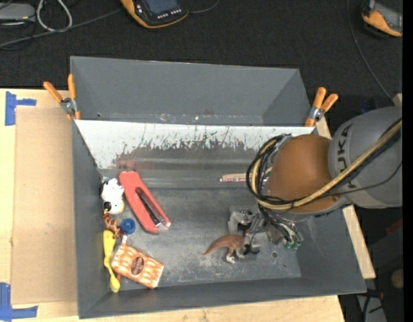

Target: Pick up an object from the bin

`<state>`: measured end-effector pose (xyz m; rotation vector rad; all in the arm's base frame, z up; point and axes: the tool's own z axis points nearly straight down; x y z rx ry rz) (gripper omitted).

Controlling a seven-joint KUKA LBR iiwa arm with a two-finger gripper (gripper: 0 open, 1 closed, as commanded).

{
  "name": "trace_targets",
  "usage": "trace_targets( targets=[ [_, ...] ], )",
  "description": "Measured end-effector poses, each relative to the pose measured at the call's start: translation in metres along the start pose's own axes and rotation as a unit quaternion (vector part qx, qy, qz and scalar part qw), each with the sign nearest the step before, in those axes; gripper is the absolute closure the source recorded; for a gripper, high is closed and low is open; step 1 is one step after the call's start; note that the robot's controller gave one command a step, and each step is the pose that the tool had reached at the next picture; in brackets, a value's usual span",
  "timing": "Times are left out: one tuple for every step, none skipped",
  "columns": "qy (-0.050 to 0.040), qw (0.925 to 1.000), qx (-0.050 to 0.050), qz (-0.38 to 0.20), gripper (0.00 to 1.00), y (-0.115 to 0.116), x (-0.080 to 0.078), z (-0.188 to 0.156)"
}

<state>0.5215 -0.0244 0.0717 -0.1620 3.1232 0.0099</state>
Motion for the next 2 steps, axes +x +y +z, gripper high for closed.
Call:
trace_targets(
  targets=[
    [0.0037,1.0000,-0.001,0.009,1.00,0.007,0.009,-0.052],
    [0.0036,0.9996,-0.001,0.027,1.00,0.008,0.014,-0.135]
  ],
)
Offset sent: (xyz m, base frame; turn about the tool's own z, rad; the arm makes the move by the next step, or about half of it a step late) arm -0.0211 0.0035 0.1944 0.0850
